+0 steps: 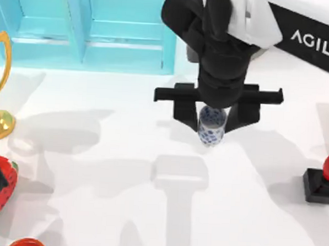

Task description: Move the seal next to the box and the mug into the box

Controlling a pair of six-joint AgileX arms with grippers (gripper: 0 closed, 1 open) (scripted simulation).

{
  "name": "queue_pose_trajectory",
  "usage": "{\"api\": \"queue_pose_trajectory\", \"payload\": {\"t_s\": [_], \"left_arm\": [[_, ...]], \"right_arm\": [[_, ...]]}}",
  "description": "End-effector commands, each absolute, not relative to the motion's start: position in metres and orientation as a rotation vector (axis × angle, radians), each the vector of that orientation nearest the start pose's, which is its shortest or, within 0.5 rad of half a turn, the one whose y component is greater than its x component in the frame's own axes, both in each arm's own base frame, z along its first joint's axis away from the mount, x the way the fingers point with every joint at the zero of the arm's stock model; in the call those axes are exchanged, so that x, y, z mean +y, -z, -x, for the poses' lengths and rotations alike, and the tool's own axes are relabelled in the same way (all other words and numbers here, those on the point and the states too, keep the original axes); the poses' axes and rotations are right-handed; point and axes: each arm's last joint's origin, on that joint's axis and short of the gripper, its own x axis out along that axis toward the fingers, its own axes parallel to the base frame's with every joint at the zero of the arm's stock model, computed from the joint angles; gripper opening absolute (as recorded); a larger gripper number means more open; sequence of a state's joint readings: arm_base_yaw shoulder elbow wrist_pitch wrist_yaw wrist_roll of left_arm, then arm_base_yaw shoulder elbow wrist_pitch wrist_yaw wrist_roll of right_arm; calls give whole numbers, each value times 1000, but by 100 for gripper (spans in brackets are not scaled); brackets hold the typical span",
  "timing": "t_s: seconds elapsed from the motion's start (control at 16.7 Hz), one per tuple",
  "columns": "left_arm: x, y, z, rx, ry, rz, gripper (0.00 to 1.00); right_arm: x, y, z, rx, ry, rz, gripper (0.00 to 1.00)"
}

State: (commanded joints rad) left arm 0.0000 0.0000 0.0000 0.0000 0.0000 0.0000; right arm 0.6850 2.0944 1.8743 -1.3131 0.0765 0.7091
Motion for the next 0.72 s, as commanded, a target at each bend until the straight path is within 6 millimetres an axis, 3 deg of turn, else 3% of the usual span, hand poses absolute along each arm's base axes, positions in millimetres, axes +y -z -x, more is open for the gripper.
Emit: {"api": "queue_pose_trajectory", "payload": {"t_s": [0.18,0.36,0.48,0.72], "left_arm": [[-1,-160,-106,0,0,0,100],[-1,-160,-106,0,0,0,100],[-1,-160,-106,0,0,0,100],[-1,-160,-106,0,0,0,100]], "right_arm": [[201,-240,-342,1510,32,-1,0],[124,-248,-357,1507,0,-14,0],[80,-249,-355,1509,-4,-13,0],[20,-247,-338,1520,-28,7,0]]}}
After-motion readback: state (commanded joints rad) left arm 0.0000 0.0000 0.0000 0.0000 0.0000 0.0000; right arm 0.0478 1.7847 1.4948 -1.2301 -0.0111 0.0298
